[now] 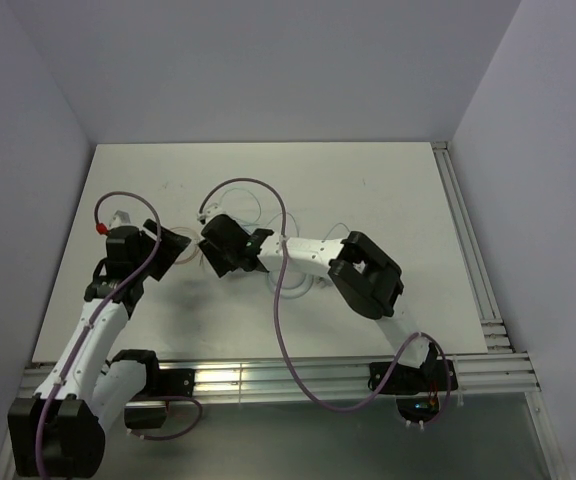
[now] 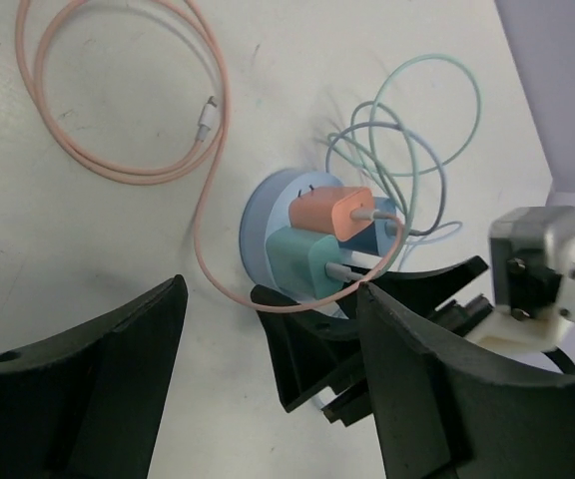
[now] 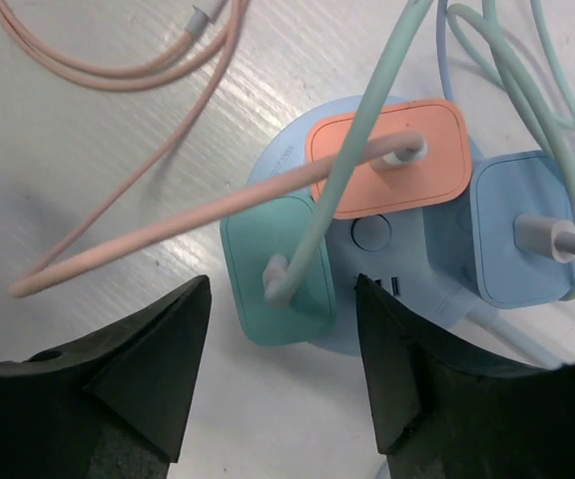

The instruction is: Insert the plug

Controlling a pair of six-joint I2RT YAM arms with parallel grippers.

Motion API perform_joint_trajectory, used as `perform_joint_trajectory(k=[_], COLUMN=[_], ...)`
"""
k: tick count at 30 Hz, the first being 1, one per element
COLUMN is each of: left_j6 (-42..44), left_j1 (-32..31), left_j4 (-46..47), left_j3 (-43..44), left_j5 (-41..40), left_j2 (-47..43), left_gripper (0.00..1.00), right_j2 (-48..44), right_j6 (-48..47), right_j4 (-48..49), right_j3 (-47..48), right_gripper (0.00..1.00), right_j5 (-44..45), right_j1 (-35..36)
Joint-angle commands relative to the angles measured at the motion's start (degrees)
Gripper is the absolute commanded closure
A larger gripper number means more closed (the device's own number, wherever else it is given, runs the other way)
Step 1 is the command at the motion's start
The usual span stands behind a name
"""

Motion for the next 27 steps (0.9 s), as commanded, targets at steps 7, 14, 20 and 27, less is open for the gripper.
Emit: perform_joint_trajectory(k=[7, 14, 20, 27], left_j6=[1.5, 2.5, 2.8, 4.0], left_j1=[0.3, 0.3, 0.3, 0.3], left_j4=[-4.4, -3.3, -2.0, -2.3], left_j3=[4.0, 2.8, 3.3, 5.0], left_j5=[0.5, 2.8, 6.3, 9.7], left_j2=[-6.6, -6.4, -7.6, -8.5], left_gripper=[0.26, 0.28, 0.30, 0.31], right_j2=[-8.3, -19.3, -22.5, -24.6], right_j6=[1.8, 3.6, 7.1, 16.9], right_j4=[-6.7, -1.7, -2.5, 3.9], right_j3=[-1.8, -8.5, -13.3, -21.4], right_gripper=[0.27, 0.30, 0.45, 0.53], right_j5=[-2.4, -3.3, -0.4, -7.3], right_j1=[-1.2, -1.2, -2.0, -7.1])
